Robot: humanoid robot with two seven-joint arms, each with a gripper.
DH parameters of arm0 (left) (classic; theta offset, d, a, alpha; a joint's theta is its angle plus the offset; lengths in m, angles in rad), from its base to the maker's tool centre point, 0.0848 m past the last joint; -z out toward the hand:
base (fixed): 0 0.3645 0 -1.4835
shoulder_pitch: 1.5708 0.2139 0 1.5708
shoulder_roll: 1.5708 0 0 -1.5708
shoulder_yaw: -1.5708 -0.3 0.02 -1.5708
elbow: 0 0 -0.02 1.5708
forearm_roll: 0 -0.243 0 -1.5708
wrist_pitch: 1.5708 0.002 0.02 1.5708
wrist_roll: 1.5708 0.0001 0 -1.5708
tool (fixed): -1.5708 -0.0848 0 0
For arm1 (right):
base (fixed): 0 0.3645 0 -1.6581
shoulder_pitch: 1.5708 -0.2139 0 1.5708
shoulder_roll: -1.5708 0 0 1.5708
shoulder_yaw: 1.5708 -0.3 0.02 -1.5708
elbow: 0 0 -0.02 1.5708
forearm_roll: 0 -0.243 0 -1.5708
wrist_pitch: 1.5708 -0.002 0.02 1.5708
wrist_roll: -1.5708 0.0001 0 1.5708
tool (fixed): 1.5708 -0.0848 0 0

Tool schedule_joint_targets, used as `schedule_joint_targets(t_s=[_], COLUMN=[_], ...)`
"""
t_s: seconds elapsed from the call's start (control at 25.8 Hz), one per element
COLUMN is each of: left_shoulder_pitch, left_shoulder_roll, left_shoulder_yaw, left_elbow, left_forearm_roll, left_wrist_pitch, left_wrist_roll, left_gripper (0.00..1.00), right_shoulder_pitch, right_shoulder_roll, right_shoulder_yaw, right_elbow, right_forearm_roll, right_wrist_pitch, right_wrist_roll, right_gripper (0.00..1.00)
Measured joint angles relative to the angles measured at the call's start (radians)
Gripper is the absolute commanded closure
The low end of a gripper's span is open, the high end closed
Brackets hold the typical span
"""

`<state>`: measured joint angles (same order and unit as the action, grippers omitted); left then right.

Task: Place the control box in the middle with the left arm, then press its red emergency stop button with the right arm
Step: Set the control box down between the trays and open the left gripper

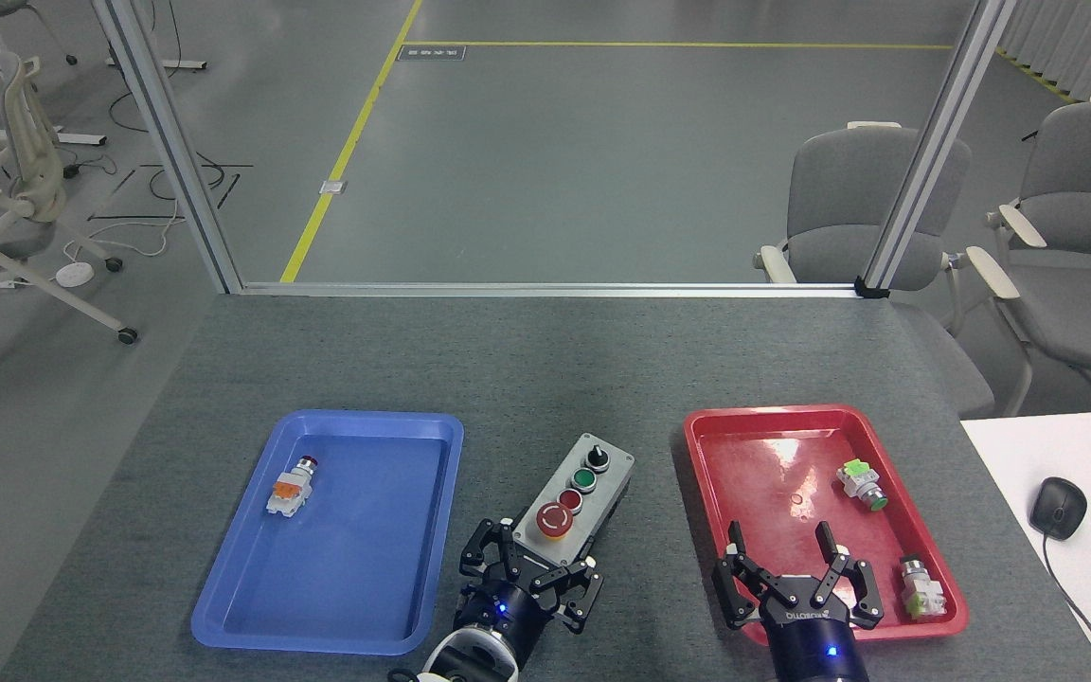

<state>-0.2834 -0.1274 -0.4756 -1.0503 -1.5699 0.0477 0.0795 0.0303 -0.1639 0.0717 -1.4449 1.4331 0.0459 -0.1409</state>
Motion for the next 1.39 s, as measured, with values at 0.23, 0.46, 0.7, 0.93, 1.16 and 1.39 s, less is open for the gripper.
schedule_joint_targets(t_s=[0.23, 0.46, 0.7, 0.93, 1.16, 1.39], left_shoulder_pitch=[-0.017, -0.024, -0.037, -0.044, -0.045, -0.045], left_shoulder_roll=[-0.007, -0.008, -0.009, -0.009, -0.009, -0.008], left_shoulder_yaw=[-0.070, -0.086, -0.087, -0.087, -0.090, -0.125], left_elbow=[0.048, 0.067, 0.079, 0.082, 0.081, 0.082], left_forearm_roll=[0.006, 0.013, 0.016, 0.017, 0.017, 0.019], left_wrist_pitch=[0.025, 0.031, 0.042, 0.052, 0.054, 0.073], left_wrist_roll=[0.000, -0.002, -0.003, -0.003, -0.003, -0.003], left_gripper=[1.00, 1.00, 0.78, 0.64, 0.50, 0.43], right_shoulder_pitch=[0.002, 0.002, 0.002, 0.003, 0.003, 0.003], right_shoulder_roll=[0.003, 0.004, 0.004, 0.003, 0.003, 0.003], right_shoulder_yaw=[-0.004, -0.005, -0.003, -0.002, -0.002, -0.004], right_elbow=[0.000, 0.000, 0.000, 0.001, 0.001, 0.003], right_forearm_roll=[0.001, 0.000, -0.001, -0.001, -0.001, -0.001], right_wrist_pitch=[-0.002, -0.007, -0.007, -0.008, -0.008, -0.008], right_wrist_roll=[-0.004, -0.005, -0.005, -0.005, -0.007, -0.008], right_gripper=[0.03, 0.03, 0.03, 0.03, 0.03, 0.03])
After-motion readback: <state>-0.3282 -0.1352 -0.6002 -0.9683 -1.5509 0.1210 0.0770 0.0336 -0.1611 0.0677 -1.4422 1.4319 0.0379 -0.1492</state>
